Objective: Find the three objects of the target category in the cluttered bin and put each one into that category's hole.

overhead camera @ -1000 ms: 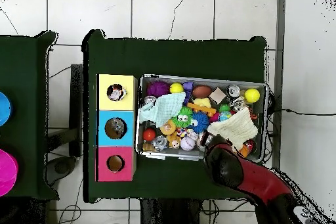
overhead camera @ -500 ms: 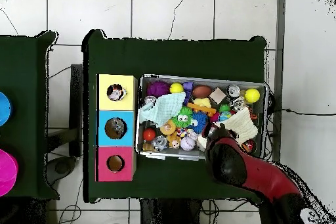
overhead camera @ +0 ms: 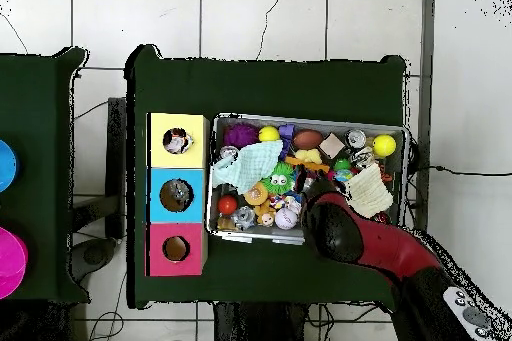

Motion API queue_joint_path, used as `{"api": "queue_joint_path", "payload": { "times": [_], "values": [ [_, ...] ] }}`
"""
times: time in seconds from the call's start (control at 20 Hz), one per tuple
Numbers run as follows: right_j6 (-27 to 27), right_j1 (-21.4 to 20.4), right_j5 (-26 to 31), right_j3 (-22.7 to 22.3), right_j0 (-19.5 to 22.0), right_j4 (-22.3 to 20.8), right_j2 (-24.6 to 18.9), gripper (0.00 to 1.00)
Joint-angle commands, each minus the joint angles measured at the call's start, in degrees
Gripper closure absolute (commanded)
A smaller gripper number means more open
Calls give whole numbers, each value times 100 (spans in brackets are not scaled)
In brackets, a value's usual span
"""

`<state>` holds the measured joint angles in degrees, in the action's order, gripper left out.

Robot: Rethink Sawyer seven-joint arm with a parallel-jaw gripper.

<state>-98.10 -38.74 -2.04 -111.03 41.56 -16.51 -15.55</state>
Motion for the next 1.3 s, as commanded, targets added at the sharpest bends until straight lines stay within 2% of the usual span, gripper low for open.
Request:
{"api": "queue_joint_path", "payload": {
  "times": [0.05,0.25,0.45,0.75,1.15,1.3],
  "values": [
    [-93,538,321,779,136,-332,-897,0],
    [94,726,252,1021,204,-610,-1068,0],
    [98,681,179,1128,216,-836,-1052,0],
    [-28,796,-313,1436,248,-1358,-1012,0],
    [-153,1296,-624,1911,396,-1942,-1107,0],
    [-181,1599,-437,1974,454,-2008,-1138,0]
  ]
}}
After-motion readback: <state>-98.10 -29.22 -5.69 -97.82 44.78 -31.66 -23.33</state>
